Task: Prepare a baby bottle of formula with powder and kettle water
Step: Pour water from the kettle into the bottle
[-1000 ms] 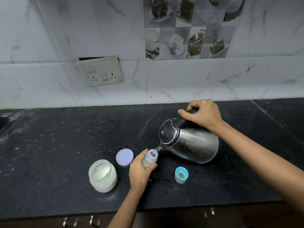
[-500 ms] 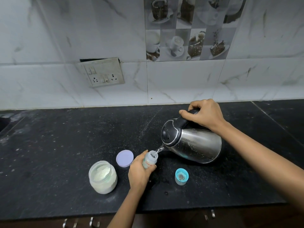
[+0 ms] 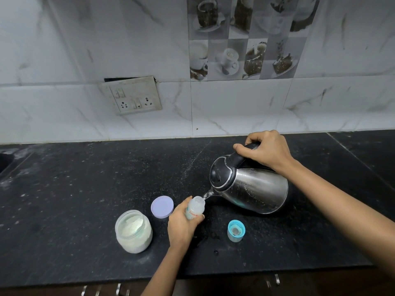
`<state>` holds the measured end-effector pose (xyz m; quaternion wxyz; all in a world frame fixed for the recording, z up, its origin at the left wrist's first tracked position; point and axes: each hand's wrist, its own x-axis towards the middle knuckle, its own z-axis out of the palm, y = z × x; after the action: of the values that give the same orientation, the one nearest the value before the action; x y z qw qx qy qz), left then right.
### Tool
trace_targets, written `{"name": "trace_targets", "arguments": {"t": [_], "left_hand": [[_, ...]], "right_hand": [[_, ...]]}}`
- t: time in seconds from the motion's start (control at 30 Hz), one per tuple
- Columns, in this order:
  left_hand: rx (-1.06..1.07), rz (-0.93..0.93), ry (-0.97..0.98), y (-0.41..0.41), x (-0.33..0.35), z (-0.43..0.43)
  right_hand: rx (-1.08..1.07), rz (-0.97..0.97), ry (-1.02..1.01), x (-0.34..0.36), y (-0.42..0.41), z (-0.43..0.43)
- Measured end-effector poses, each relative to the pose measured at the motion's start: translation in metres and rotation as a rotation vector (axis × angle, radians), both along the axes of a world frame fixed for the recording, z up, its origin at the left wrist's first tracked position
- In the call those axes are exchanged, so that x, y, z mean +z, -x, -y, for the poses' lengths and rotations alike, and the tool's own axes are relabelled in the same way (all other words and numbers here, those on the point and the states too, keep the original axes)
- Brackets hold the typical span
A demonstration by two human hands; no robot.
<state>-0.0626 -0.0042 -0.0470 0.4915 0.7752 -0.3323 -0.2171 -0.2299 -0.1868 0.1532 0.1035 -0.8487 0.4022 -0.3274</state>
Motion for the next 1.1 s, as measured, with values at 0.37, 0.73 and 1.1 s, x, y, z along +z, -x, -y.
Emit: {"name": "trace_targets", "arguments": {"t": [0.37,0.73,1.1], "left_hand": [[-0.049,-0.153,0.145,0.005,-0.003,0.004],[-0.036,-0.220,0.200,0.008,-0.001,0.007],[-0.027,-0.216,0.197,0.010,0.000,0.008]], "right_hand": [[-0.045,0.064,-0.114,-0.010,0.001,-0.002],[-0.019,0.103,-0.101,-0.015,0.002,0.000],[0.014,0.384,-0.278,-0.041,0.024,0.025]]}}
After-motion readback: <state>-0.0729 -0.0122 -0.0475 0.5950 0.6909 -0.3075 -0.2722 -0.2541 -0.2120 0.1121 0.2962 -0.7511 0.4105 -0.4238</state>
